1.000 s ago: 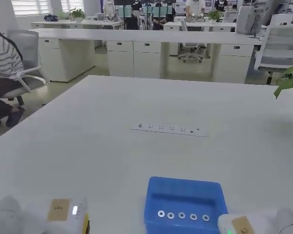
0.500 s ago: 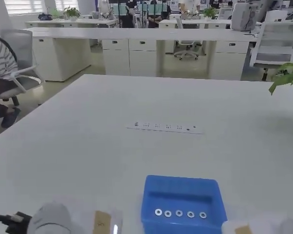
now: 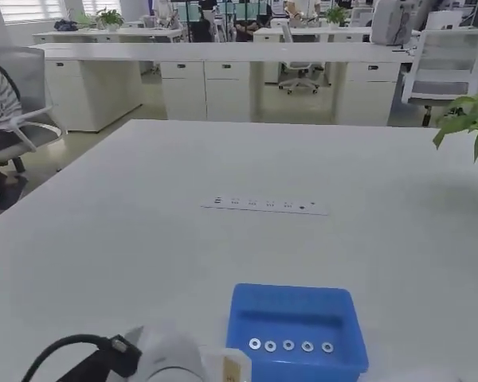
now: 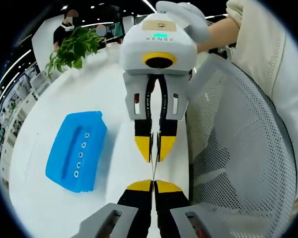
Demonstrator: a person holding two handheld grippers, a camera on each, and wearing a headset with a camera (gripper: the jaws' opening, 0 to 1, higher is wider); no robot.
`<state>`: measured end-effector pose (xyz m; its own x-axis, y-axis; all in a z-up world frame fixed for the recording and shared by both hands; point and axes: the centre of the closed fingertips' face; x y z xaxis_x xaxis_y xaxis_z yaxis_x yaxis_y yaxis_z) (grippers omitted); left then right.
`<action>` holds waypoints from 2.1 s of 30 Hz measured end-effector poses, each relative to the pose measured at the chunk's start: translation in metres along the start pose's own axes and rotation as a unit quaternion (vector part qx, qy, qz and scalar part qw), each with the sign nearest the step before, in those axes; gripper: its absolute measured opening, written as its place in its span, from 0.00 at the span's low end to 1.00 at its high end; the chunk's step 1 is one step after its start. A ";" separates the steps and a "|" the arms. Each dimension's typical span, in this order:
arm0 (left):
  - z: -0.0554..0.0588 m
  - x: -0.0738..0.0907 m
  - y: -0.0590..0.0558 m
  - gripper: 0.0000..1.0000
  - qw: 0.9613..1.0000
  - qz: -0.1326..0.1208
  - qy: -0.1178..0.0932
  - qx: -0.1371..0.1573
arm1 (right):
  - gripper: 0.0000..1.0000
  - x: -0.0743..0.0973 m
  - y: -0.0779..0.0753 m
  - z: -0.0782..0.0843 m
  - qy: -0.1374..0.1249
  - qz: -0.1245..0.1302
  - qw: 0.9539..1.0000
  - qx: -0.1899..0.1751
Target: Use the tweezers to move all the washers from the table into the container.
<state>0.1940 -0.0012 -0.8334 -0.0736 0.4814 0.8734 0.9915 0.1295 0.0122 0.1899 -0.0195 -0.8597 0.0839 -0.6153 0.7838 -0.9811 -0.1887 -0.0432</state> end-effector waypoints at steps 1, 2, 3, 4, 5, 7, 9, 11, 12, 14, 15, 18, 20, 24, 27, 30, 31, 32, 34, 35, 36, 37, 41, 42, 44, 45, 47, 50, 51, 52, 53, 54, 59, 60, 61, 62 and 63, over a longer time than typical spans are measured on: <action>0.001 -0.003 0.000 0.00 1.000 0.003 0.004 0.001 | 0.04 -0.002 0.000 0.002 0.004 0.002 1.000 0.003; 0.003 -0.004 0.000 0.00 1.000 0.007 0.007 0.003 | 0.04 -0.003 0.000 0.003 0.005 0.001 1.000 0.004; 0.004 -0.006 0.000 0.00 1.000 0.008 0.010 0.002 | 0.04 -0.004 0.000 0.004 0.007 0.002 1.000 0.003; 0.006 -0.008 0.000 0.00 1.000 0.009 0.016 0.001 | 0.04 -0.006 0.000 0.005 0.008 0.003 1.000 0.004; 0.007 -0.009 0.000 0.00 1.000 0.010 0.020 0.001 | 0.04 -0.007 0.000 0.006 0.008 0.003 1.000 0.005; 0.009 -0.011 -0.001 0.00 1.000 0.013 0.024 0.001 | 0.04 -0.010 0.000 0.008 0.010 0.004 1.000 0.005; 0.011 -0.013 -0.002 0.00 0.999 0.017 0.030 0.003 | 0.05 -0.012 0.001 0.008 0.010 0.003 1.000 0.003; 0.015 -0.017 -0.003 0.00 0.999 0.019 0.040 0.002 | 0.05 -0.015 0.002 0.009 0.008 0.003 1.000 -0.001; 0.017 -0.018 -0.003 0.00 0.999 0.020 0.044 0.002 | 0.05 -0.015 0.002 0.009 0.007 0.002 1.000 -0.003; 0.019 -0.020 -0.005 0.00 0.998 0.023 0.050 0.002 | 0.05 -0.016 0.003 0.009 0.006 0.002 1.000 -0.007; 0.020 -0.021 -0.006 0.00 0.998 0.024 0.052 0.002 | 0.05 -0.017 0.003 0.009 0.005 0.001 1.000 -0.008; 0.022 -0.023 -0.006 0.00 0.998 0.026 0.060 0.004 | 0.05 -0.018 0.003 0.010 0.000 0.000 1.000 -0.013; 0.023 -0.024 -0.006 0.00 0.998 0.025 0.065 0.004 | 0.05 -0.019 0.003 0.010 -0.003 0.001 1.000 -0.015; 0.026 -0.028 -0.007 0.00 0.997 0.025 0.078 0.001 | 0.05 -0.021 0.003 0.010 -0.013 -0.001 1.000 -0.028; 0.029 -0.031 -0.008 0.00 0.996 0.026 0.087 -0.001 | 0.05 -0.021 0.004 0.010 -0.017 -0.002 0.999 -0.031; 0.031 -0.032 -0.007 0.00 0.995 0.025 0.093 0.002 | 0.05 -0.022 0.003 0.009 -0.025 0.001 0.999 -0.037; 0.031 -0.032 -0.007 0.00 0.995 0.026 0.093 0.003 | 0.05 -0.022 0.003 0.008 -0.027 0.002 0.999 -0.038; 0.031 -0.032 -0.007 0.00 0.995 0.025 0.094 0.004 | 0.06 -0.022 0.004 0.008 -0.029 0.002 0.999 -0.038; 0.032 -0.032 -0.006 0.00 0.995 0.023 0.094 0.005 | 0.06 -0.023 0.004 0.008 -0.033 0.004 0.999 -0.039; 0.032 -0.032 -0.006 0.00 0.995 0.024 0.093 0.007 | 0.07 -0.023 0.004 0.007 -0.035 0.005 0.999 -0.039; 0.032 -0.032 -0.006 0.00 0.995 0.023 0.092 0.008 | 0.07 -0.023 0.004 0.007 -0.036 0.006 0.999 -0.039; 0.033 -0.032 -0.005 0.00 0.995 0.021 0.093 0.008 | 0.07 -0.023 0.004 0.007 -0.038 0.007 0.998 -0.041; 0.034 -0.033 -0.006 0.00 0.995 0.022 0.097 0.011 | 0.08 -0.023 0.005 0.006 -0.040 0.009 0.998 -0.042; 0.035 -0.033 -0.006 0.00 0.995 0.022 0.100 0.010 | 0.09 -0.024 0.005 0.006 -0.040 0.009 0.998 -0.042; 0.036 -0.034 -0.007 0.00 0.994 0.022 0.106 0.005 | 0.09 -0.022 0.004 0.005 -0.041 0.013 0.998 -0.043; 0.038 -0.035 -0.007 0.00 0.994 0.022 0.111 0.000 | 0.10 -0.019 0.003 0.003 -0.045 0.017 0.998 -0.047; 0.040 -0.036 -0.007 0.00 0.993 0.022 0.119 -0.006 | 0.11 -0.012 0.001 -0.001 -0.058 0.028 0.996 -0.062; 0.042 -0.037 -0.008 0.00 0.991 0.022 0.128 -0.013 | 0.14 0.002 -0.002 -0.002 -0.074 0.047 0.993 -0.084; 0.041 -0.037 -0.007 0.00 0.991 0.022 0.128 -0.013 | 0.14 0.007 -0.003 -0.001 -0.079 0.055 0.991 -0.092; 0.042 -0.036 -0.007 0.00 0.991 0.024 0.129 -0.010 | 0.15 0.011 -0.003 0.001 -0.080 0.061 0.990 -0.096; 0.042 -0.036 -0.007 0.00 0.991 0.024 0.129 -0.010 | 0.16 0.018 -0.004 0.004 -0.081 0.070 0.989 -0.105; 0.042 -0.036 -0.007 0.00 0.991 0.025 0.129 -0.009 | 0.16 0.022 -0.004 0.005 -0.083 0.075 0.988 -0.110; 0.041 -0.037 -0.008 0.00 0.990 0.032 0.135 -0.001 | 0.20 0.052 -0.011 0.016 -0.100 0.123 0.975 -0.157; 0.041 -0.037 -0.008 0.00 0.990 0.032 0.137 -0.001 | 0.21 0.061 -0.014 0.020 -0.107 0.137 0.970 -0.171; 0.041 -0.037 -0.008 0.00 0.990 0.032 0.138 -0.001 | 0.23 0.066 -0.016 0.021 -0.112 0.145 0.966 -0.180; 0.041 -0.037 -0.008 0.00 0.989 0.033 0.141 -0.001 | 0.24 0.076 -0.019 0.025 -0.119 0.159 0.960 -0.196; 0.041 -0.037 -0.008 0.00 0.989 0.033 0.143 -0.002 | 0.26 0.082 -0.022 0.028 -0.123 0.170 0.956 -0.206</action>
<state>0.1840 0.0153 -0.8856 0.0243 0.2236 0.9744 0.9936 0.1019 -0.0482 0.2231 -0.0874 -0.8119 -0.2638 -0.7582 0.5963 -0.9400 0.3407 0.0174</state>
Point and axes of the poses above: the centre of the closed fingertips' face, and the gripper's own axes: x roughly backward along the fingers, y roughly to its left, z roughly out of its underside, and after that the axes turned 4 degrees about y, right-handed
